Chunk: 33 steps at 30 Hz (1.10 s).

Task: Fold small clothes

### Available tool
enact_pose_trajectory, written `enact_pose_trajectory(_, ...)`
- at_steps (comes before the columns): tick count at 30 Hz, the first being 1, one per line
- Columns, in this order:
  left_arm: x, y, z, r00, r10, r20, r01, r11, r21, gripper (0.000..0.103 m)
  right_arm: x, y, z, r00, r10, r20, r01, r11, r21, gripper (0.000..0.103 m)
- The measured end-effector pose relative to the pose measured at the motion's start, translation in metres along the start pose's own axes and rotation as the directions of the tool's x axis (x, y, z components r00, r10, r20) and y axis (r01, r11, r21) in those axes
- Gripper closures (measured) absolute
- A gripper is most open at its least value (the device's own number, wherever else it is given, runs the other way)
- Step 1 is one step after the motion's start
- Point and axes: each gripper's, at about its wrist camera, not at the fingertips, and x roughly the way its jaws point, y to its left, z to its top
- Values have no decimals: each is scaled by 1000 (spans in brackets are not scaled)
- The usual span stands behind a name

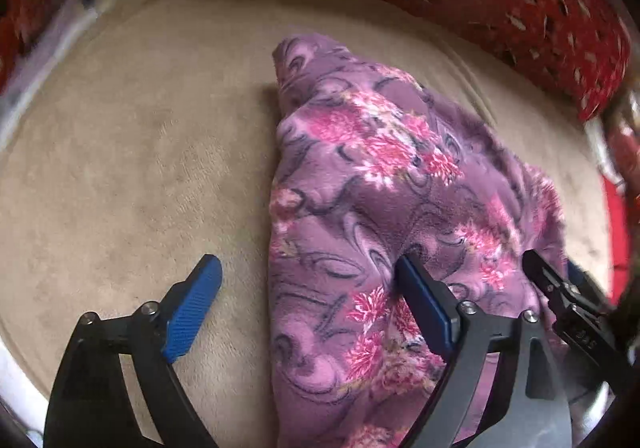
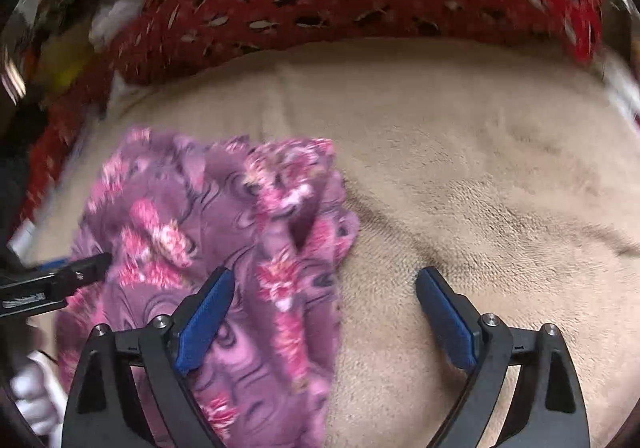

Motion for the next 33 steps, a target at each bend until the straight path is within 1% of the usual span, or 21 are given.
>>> enact_pose_trajectory(2,-9,12,-3,998,-54,-18,54,998,-34,15,-10,-4,6,999,-10,-33,10,1000,0,18)
enact_pose_trajectory(3,-17,15,-9,997,-70,-11,70,997,-33,15,-21,-6,6,999,-12,-31,12,1000,-6,23)
enact_pose_trajectory(5,-34,16,-32,995,-94,22,95,995,-20,15,-41,-5,-2,1000,10,0,-10,999,-31,21)
enact_pose_trajectory(7,-36,12,-52,997,-74,29,74,997,-12,15,-58,-6,-20,999,34,10,-33,997,-71,21)
enact_pose_trajectory(8,-31,9,-59,998,-56,15,56,998,2,15,-59,-2,-29,999,34,6,-33,996,-86,21)
enact_pose_trajectory(10,-17,5,-72,1000,-21,-19,22,999,27,13,-45,-5,-51,999,-25,-29,21,993,-118,16)
enact_pose_trajectory(11,-18,4,-76,1000,-17,-4,17,1000,17,13,-40,-8,-58,998,-41,-39,36,993,-108,14)
enact_pose_trajectory(12,-23,3,-80,1000,-11,6,11,1000,18,13,-41,-13,-62,999,-27,-26,25,997,-76,14)
enact_pose_trajectory(14,-34,1,-87,1000,13,14,-13,999,41,14,-50,-20,-61,999,-24,-38,24,1000,-8,14)
enact_pose_trajectory(17,-43,-4,-106,1000,22,19,-23,998,59,14,-73,-22,-69,1000,-14,-24,14,1000,-14,13)
enact_pose_trajectory(19,-35,-6,-118,999,39,7,-39,997,73,13,-81,-25,-80,999,-36,-28,35,999,-31,12)
enact_pose_trajectory(20,-30,-8,-121,999,48,1,-48,996,76,12,-79,-29,-86,997,-61,-47,60,998,-31,12)
enact_pose_trajectory(21,-28,-7,-124,999,53,4,-53,996,71,10,-73,-32,-91,992,-95,-81,93,995,-28,11)
enact_pose_trajectory(22,-28,-6,-126,998,59,14,-60,996,61,7,-63,-35,-98,983,-123,-138,120,992,-29,10)
enact_pose_trajectory(23,-29,-4,-128,998,67,17,-67,996,57,5,-60,-34,-104,980,-144,-138,138,989,-51,9)
enact_pose_trajectory(24,-28,-2,-129,998,64,14,-65,996,57,5,-62,-30,-108,979,-169,-111,161,984,-81,9)
enact_pose_trajectory(25,-29,1,-131,998,62,12,-62,997,54,4,-61,-27,-110,975,-195,-105,186,978,-93,5)
enact_pose_trajectory(27,-26,0,-129,998,60,11,-60,997,48,3,-58,-28,-114,968,-230,-103,227,973,-36,0)
enact_pose_trajectory(28,-26,1,-130,998,60,13,-60,997,46,2,-56,-29,-115,967,-234,-102,233,972,-18,0)
enact_pose_trajectory(31,-25,4,-133,998,57,18,-58,997,45,0,-53,-28,-116,964,-245,-100,246,969,-9,0)
enact_pose_trajectory(33,-17,6,-127,999,47,14,-48,998,40,0,-50,-27,-115,962,-253,-103,253,967,-13,1)
